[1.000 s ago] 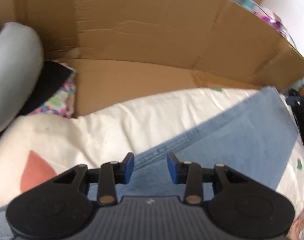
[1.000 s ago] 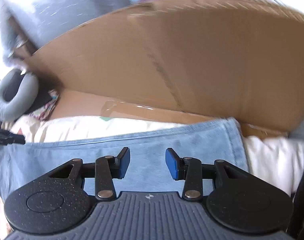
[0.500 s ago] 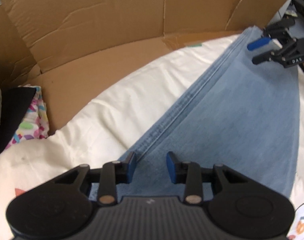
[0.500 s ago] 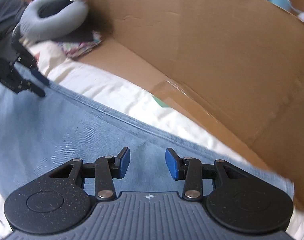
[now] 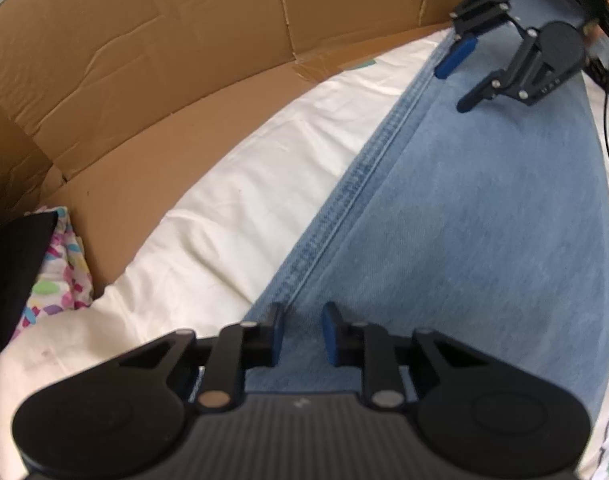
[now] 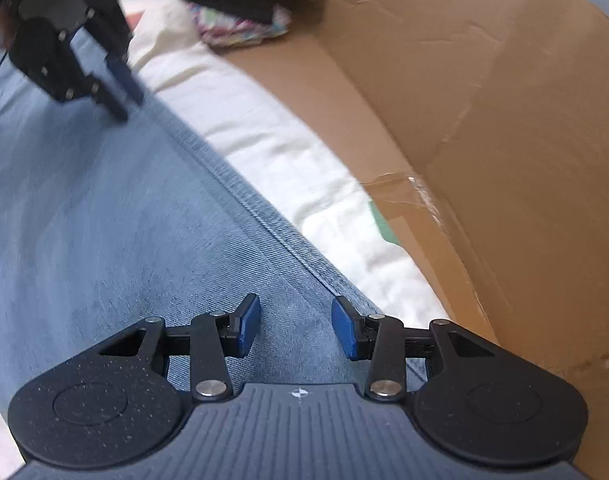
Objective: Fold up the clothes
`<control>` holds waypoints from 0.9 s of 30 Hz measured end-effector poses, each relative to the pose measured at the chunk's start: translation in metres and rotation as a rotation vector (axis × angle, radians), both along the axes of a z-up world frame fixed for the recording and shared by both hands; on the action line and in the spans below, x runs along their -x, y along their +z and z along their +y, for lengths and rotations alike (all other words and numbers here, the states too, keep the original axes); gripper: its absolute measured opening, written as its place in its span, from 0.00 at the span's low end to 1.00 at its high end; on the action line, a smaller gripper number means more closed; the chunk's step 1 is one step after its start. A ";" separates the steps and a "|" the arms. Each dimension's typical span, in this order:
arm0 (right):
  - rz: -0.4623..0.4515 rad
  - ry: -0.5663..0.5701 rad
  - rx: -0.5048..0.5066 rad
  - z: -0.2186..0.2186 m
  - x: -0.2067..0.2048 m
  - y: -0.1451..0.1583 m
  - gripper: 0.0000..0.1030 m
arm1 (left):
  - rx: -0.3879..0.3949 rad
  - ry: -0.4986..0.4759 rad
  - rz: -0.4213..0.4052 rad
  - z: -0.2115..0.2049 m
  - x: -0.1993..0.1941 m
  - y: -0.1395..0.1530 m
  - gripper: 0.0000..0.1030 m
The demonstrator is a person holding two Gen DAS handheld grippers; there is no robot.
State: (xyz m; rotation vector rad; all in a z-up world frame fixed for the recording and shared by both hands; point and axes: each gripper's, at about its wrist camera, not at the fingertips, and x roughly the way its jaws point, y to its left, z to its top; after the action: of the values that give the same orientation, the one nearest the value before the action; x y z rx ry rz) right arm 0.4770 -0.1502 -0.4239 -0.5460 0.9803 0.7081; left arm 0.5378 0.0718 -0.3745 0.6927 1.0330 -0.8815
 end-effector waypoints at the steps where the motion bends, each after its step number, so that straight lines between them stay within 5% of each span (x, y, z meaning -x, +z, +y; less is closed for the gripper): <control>1: -0.006 0.007 0.003 0.000 0.001 0.001 0.44 | -0.003 -0.006 -0.011 0.000 0.002 0.000 0.17; 2: -0.013 0.012 0.005 0.000 0.003 0.003 0.43 | -0.004 -0.012 -0.024 -0.001 0.003 0.000 0.15; 4: -0.028 0.021 0.007 0.000 0.007 0.006 0.19 | -0.011 -0.018 -0.064 0.000 0.007 0.002 0.02; 7: -0.050 0.034 0.011 0.000 0.013 0.012 0.11 | 0.007 -0.006 -0.098 0.003 0.012 0.008 0.00; 17: -0.124 0.068 0.027 0.000 0.031 0.029 0.07 | 0.070 -0.005 -0.187 0.007 0.021 0.031 0.00; 27: -0.142 0.003 0.094 0.013 0.015 0.022 0.06 | 0.070 0.022 -0.173 0.005 0.004 0.014 0.00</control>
State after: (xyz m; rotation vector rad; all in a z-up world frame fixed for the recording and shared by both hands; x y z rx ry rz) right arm 0.4621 -0.1375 -0.4017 -0.6710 0.8834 0.6196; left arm 0.5341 0.0764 -0.3609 0.6854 0.8503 -0.8196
